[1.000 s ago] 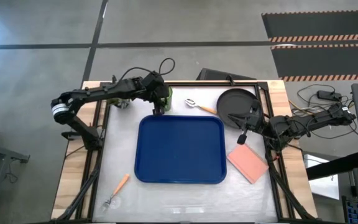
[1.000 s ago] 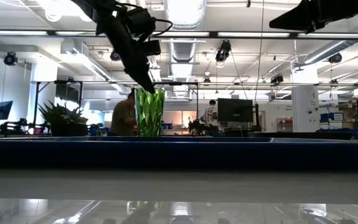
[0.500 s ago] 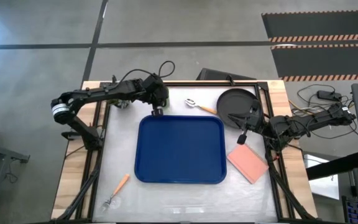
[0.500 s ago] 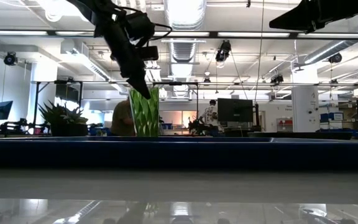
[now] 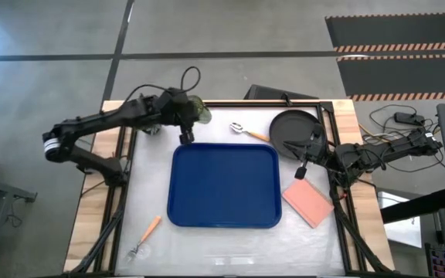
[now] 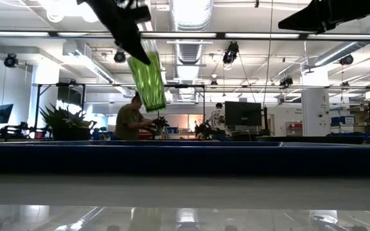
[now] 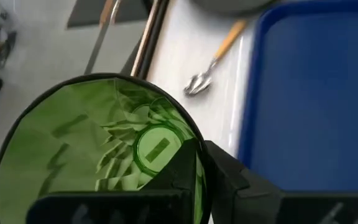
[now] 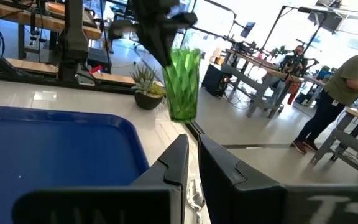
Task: Pick and place plate/cup/fork/spoon on tray
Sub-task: Put the cup on the blue tray
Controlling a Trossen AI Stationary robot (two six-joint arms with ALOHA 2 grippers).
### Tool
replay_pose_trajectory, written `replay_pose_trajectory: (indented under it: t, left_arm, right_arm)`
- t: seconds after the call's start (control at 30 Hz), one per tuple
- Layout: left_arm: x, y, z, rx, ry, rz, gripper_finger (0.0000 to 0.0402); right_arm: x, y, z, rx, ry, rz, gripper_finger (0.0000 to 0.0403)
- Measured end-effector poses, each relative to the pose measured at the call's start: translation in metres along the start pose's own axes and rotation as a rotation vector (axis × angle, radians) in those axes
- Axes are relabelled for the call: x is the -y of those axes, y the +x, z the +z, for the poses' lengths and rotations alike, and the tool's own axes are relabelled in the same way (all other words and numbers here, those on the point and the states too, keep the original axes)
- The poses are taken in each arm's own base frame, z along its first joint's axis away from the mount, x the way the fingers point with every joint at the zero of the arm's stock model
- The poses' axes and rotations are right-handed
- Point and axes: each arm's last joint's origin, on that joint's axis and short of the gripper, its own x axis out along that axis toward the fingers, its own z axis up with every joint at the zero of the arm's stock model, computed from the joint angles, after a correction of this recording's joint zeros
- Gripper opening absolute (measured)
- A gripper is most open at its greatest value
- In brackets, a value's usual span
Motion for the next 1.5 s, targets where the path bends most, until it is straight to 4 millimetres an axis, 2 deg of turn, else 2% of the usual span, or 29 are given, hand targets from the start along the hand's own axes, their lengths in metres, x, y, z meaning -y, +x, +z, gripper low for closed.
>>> replay_pose_trajectory:
  t: [0.17, 0.27, 0.33, 0.43, 0.53, 0.7, 1.0, 1.5]
  left_arm:
    - [0.028, -0.037, 0.013, 0.132, 0.006, -0.070, 0.0002]
    - [0.046, -0.050, 0.018, 0.168, -0.016, -0.135, 0.0002]
    - [0.055, -0.054, 0.016, 0.133, -0.061, -0.176, 0.0002]
    - [0.063, -0.056, 0.008, -0.015, -0.176, -0.218, 0.0002]
    - [0.068, -0.053, -0.005, -0.190, -0.269, -0.220, 0.0002]
    - [0.076, -0.037, -0.012, -0.274, -0.293, -0.215, 0.0002]
    - [0.085, -0.008, -0.010, -0.354, -0.270, -0.212, 0.0002]
    - [0.093, 0.012, -0.010, -0.396, -0.265, -0.209, 0.0009]
  right_arm:
    - [0.000, 0.000, 0.001, 0.010, 0.002, -0.003, 0.0027]
    - [0.000, 0.000, 0.001, 0.011, -0.003, -0.003, 0.0027]
    - [0.000, 0.000, 0.001, 0.011, -0.004, -0.003, 0.0027]
    - [0.000, 0.000, 0.001, 0.011, -0.004, -0.003, 0.0027]
    - [0.000, 0.000, 0.001, 0.011, -0.006, -0.003, 0.0027]
    - [0.000, 0.000, 0.001, 0.011, -0.017, -0.003, 0.0027]
    - [0.000, 0.000, 0.001, 0.011, -0.023, -0.003, 0.0027]
    - [0.000, 0.000, 0.001, 0.011, -0.023, -0.003, 0.0027]
